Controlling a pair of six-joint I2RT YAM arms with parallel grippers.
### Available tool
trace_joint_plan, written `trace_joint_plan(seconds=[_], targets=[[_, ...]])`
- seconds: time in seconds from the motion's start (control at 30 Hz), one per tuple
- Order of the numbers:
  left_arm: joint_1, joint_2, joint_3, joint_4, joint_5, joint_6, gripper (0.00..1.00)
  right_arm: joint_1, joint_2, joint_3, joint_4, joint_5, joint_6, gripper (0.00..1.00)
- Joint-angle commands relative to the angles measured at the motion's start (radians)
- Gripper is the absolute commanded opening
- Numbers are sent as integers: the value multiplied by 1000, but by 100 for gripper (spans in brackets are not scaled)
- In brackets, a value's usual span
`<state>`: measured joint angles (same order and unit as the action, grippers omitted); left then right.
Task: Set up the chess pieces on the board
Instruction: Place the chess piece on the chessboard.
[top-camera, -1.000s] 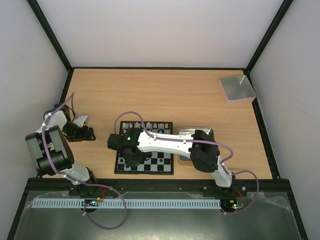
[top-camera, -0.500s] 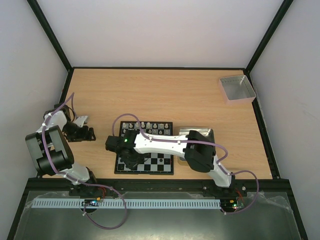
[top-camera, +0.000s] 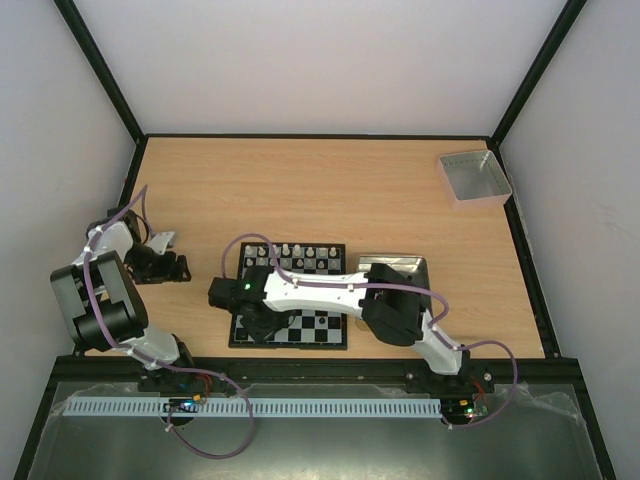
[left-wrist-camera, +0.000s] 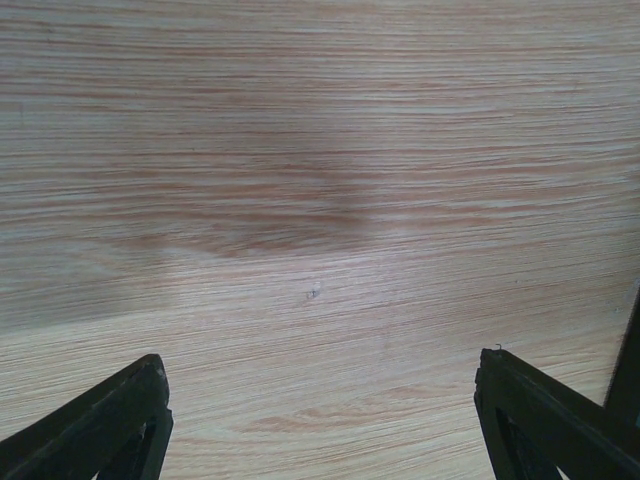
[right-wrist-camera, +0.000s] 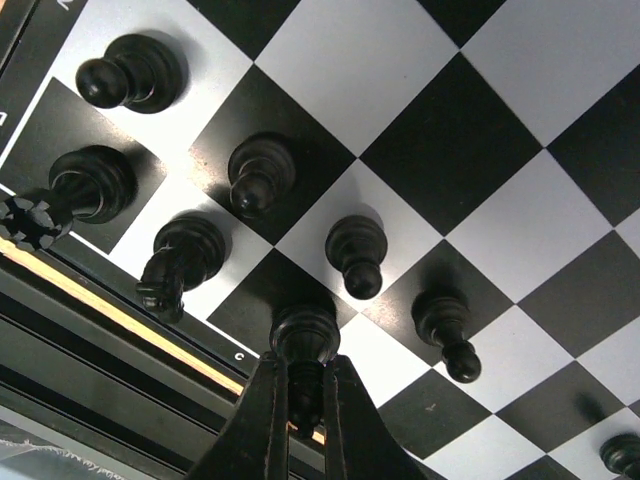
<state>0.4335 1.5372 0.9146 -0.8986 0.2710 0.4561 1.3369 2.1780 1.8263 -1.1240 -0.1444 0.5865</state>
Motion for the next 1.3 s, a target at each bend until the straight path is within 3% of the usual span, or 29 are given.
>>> trace_joint_plan(seconds=[0.0, 0.33, 0.7, 1.27], targets=[[10, -10, -12, -9, 2, -1, 83, 11, 16, 42, -8, -6, -11, 2], [10, -9, -12, -10, 4, 1, 83, 18, 33, 68, -20, -2, -16, 3], [10, -5, -11, -11, 6, 3, 83, 18, 37, 70, -29, -3, -19, 12], [10, -2, -12, -11, 8, 5, 83, 19, 19, 20, -16, -11, -6, 11]])
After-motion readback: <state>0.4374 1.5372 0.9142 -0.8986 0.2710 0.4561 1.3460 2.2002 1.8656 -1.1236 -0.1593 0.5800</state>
